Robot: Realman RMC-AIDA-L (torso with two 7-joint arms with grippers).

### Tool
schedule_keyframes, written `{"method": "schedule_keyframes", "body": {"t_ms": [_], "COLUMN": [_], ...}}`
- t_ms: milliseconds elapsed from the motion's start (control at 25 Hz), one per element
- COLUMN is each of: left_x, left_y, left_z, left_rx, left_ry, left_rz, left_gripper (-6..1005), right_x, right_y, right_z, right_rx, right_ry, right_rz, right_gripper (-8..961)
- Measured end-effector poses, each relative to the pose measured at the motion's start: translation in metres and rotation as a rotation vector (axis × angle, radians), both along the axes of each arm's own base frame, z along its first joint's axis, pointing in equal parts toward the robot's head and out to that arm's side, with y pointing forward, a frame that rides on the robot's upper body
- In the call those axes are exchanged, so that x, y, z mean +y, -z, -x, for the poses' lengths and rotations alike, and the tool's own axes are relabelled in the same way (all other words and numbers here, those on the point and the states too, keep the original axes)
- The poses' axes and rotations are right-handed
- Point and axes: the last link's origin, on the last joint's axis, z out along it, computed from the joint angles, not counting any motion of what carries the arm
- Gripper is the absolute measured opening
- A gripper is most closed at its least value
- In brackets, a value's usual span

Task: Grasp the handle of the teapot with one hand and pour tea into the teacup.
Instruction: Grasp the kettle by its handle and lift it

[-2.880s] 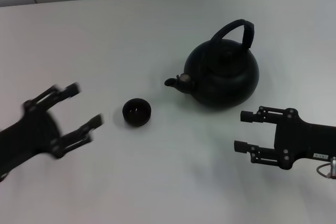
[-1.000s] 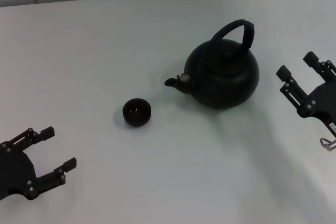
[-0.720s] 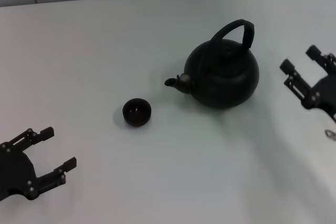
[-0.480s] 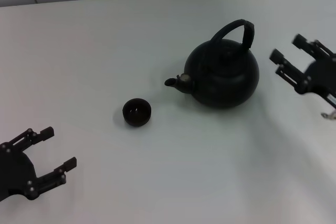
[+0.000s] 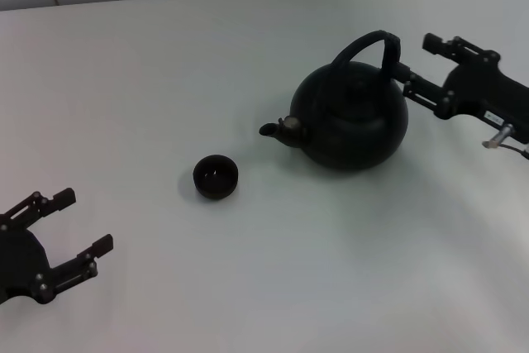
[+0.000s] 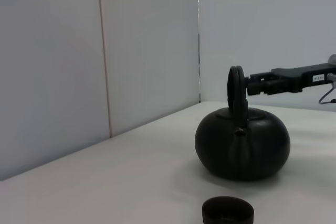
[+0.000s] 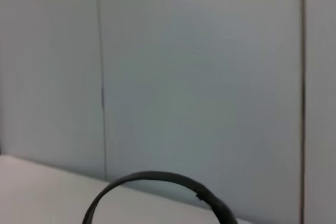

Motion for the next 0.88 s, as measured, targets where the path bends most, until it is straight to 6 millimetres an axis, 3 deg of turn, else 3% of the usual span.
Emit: {"method": "schedule_keyframes", "body": {"t_ms": [400,880], "left_x": [0.002,0.002], "left_y": [-0.003,-0.004], "left_z": [-0.001,-0.002], "left_rx": [-0.015,-0.021], "left_ry": [-0.001,0.003], "left_rz": [-0.023,-0.029], "left_gripper": [807,806], "right_x": [0.023,0.025], "right_y": [0.003,0.002], "right_z": [0.011,0.013], "right_rx": [-0.056,-0.08], "right_ry": [-0.008,-0.024], "right_rz": [0.026,0.035], "right_gripper": [666,667]}}
